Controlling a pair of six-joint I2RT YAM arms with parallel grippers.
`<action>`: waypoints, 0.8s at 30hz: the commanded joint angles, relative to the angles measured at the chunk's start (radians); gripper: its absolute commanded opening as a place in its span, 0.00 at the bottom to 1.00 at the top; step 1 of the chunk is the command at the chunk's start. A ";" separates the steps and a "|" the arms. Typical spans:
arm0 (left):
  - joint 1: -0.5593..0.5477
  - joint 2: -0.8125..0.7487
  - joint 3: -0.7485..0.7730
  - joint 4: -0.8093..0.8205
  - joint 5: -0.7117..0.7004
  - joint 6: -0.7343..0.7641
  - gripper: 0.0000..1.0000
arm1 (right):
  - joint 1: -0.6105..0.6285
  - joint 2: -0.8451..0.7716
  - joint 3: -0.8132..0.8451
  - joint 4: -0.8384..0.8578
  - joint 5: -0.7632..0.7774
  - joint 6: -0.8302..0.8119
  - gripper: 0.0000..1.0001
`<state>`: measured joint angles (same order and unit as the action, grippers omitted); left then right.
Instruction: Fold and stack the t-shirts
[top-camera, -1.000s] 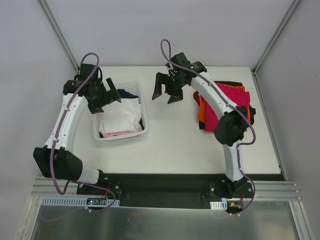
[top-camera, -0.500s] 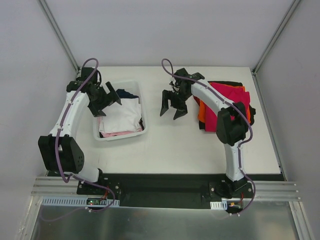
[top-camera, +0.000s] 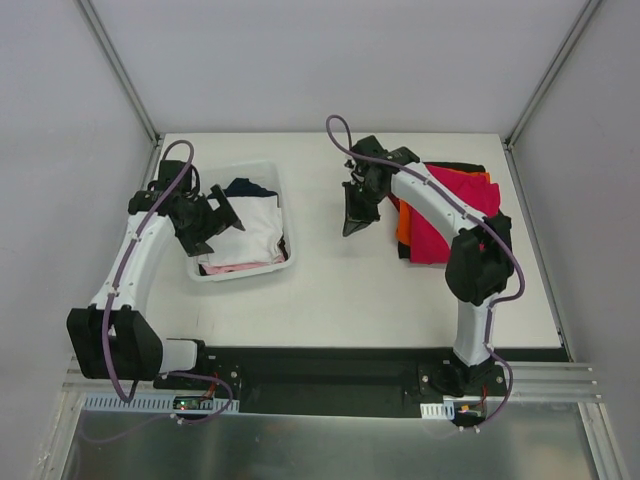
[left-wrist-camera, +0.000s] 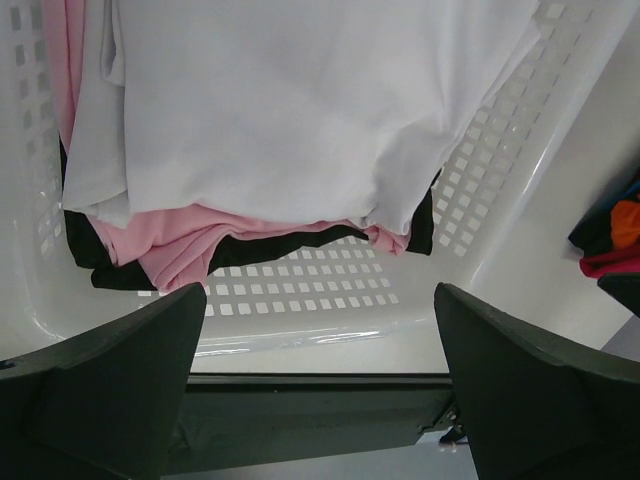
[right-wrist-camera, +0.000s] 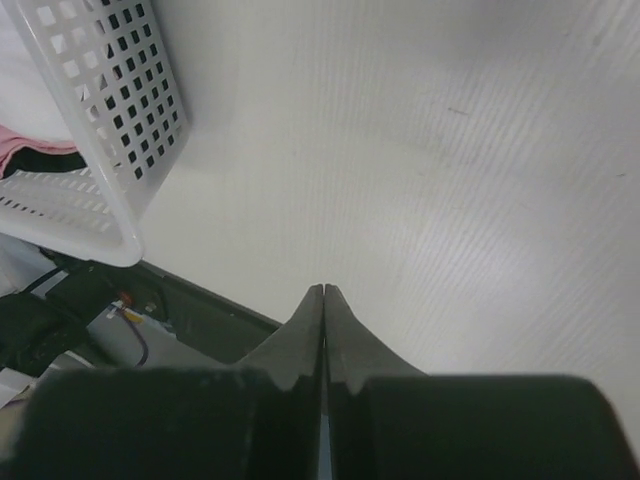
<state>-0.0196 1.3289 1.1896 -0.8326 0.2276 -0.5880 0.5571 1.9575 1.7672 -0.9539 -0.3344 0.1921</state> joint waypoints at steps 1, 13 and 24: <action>-0.003 -0.082 -0.053 0.020 0.013 -0.015 0.99 | -0.017 -0.025 0.112 -0.075 0.158 -0.065 0.01; -0.006 -0.111 -0.085 0.038 0.044 -0.033 0.99 | -0.307 -0.135 0.083 -0.192 0.587 0.021 0.01; -0.055 -0.030 -0.035 0.070 0.044 -0.055 0.99 | -0.525 -0.022 0.152 -0.123 0.261 -0.092 0.01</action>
<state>-0.0505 1.2510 1.1027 -0.7822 0.2615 -0.6228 0.0132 1.8713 1.8004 -1.0832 0.1040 0.1711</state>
